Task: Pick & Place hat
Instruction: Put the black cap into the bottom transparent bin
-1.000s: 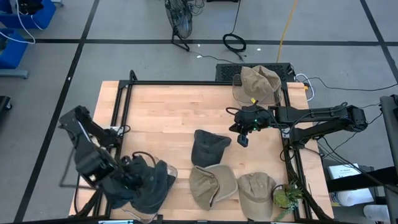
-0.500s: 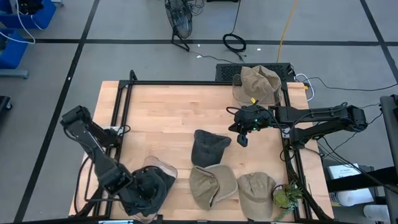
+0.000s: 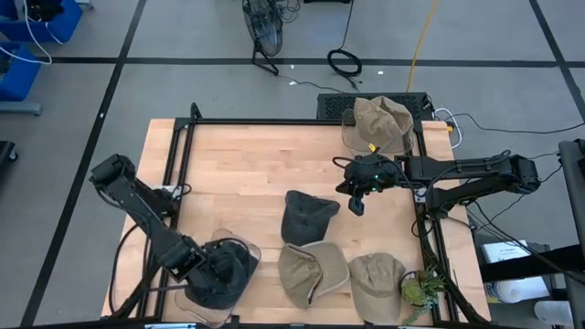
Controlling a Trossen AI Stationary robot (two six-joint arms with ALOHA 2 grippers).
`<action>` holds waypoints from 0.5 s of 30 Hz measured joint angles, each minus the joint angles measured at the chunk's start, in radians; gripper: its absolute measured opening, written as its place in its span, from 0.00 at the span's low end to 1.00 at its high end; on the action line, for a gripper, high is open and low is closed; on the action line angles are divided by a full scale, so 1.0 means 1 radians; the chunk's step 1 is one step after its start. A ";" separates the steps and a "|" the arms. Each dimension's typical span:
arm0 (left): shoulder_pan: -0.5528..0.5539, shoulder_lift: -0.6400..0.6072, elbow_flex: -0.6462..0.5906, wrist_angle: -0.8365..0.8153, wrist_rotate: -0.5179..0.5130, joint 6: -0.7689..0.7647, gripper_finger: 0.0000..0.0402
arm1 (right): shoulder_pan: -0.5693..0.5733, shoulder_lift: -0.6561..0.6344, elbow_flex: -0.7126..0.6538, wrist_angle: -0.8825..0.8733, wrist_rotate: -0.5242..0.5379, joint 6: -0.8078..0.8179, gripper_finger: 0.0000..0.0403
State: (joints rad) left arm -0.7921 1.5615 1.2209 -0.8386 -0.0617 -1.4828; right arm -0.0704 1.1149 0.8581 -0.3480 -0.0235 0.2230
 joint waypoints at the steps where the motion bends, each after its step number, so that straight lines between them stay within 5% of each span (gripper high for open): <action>1: 0.004 -0.001 0.000 0.002 -0.001 0.020 0.07 | 0.000 0.000 0.000 0.000 0.000 0.000 0.00; 15: 0.025 0.007 0.000 0.025 -0.006 0.175 0.01 | 0.000 0.000 0.000 0.000 0.000 0.000 0.00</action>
State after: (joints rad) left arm -0.7673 1.5681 1.2209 -0.8134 -0.0681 -1.3077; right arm -0.0704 1.1149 0.8581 -0.3483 -0.0235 0.2230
